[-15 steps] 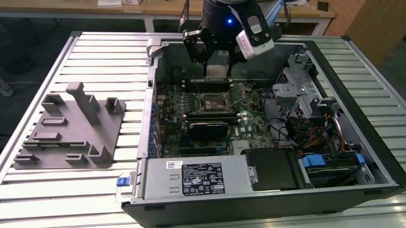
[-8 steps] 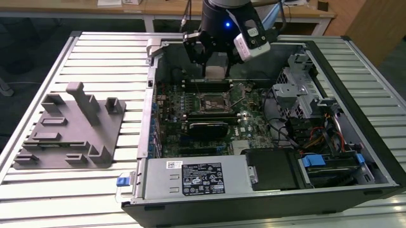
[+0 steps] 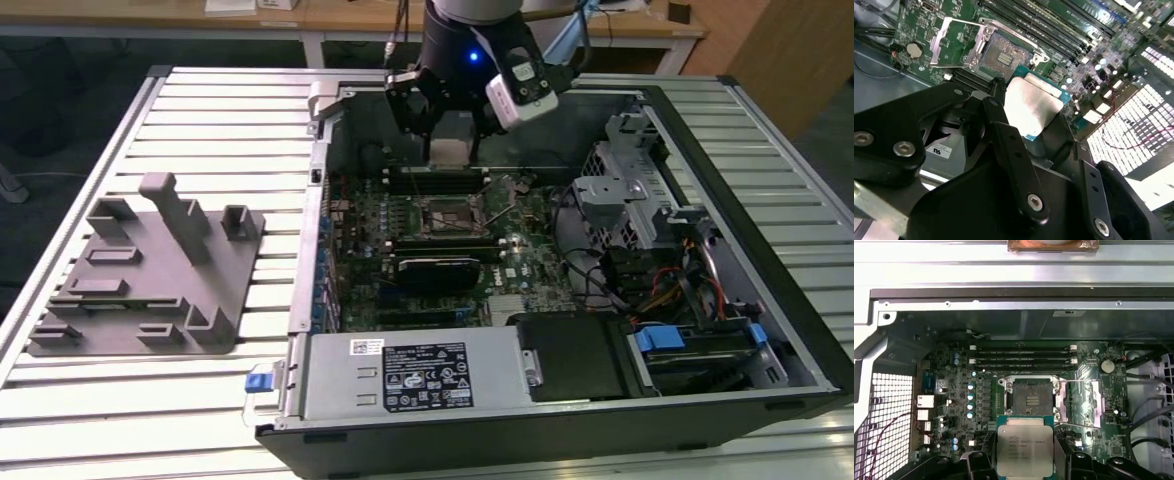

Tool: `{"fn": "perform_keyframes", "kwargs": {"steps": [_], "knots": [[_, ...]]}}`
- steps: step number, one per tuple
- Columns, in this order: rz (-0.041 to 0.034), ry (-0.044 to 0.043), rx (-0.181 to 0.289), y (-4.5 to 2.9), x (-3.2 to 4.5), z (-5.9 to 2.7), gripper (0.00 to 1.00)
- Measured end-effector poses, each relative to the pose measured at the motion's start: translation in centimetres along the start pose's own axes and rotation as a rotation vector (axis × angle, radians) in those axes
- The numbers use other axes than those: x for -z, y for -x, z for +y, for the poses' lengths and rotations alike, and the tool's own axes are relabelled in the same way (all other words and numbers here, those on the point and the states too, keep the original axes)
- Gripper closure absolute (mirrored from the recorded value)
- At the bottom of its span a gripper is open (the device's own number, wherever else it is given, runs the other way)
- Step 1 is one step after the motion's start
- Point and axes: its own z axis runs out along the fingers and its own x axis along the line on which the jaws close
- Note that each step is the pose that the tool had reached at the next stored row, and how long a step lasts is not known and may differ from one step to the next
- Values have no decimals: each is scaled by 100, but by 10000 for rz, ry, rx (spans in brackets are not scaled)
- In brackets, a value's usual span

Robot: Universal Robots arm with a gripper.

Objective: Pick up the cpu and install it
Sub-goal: 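Pick up the cpu and move it towards the insertion slot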

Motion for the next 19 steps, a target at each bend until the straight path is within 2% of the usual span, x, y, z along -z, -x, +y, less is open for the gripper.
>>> {"fn": "perform_keyframes", "kwargs": {"steps": [8, 19], "knots": [[59, -7, 445, 20, -123, -3, 46], [76, -7, 465, 85, -302, -18, 46]]}}
